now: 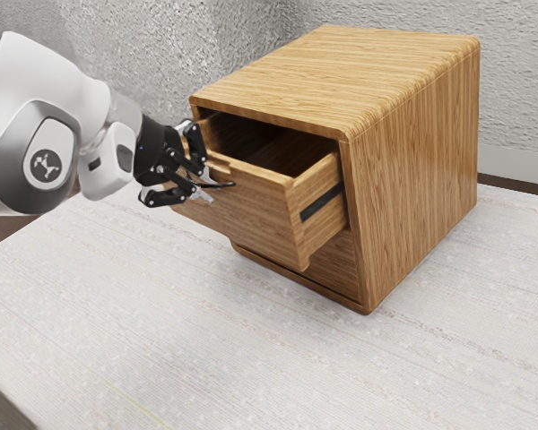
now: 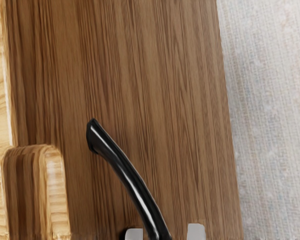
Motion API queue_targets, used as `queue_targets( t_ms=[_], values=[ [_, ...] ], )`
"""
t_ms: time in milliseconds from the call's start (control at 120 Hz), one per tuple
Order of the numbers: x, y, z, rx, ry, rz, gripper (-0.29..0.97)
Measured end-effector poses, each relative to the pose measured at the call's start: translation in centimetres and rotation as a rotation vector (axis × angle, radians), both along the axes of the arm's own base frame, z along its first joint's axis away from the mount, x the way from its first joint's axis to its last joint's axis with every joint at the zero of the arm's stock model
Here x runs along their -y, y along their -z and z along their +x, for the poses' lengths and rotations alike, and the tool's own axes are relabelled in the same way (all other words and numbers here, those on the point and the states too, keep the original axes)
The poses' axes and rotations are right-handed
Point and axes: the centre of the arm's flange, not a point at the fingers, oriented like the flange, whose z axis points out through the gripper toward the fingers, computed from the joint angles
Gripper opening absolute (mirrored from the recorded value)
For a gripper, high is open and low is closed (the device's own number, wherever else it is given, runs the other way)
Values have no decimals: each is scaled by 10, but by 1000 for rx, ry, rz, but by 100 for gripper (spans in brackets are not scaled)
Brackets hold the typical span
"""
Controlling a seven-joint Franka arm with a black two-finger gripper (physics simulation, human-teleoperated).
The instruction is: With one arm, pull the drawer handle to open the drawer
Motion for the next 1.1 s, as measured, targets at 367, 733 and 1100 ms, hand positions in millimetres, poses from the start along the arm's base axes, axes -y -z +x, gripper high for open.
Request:
queue_targets(
  t_ms=[367, 733, 1100],
  values=[
    [-8, -2, -23, 31, -27, -4, -10],
    [-14, 3, -67, 44, -44, -22, -10],
    [-11, 8, -91, 45, -46, -33, -11]
  ],
)
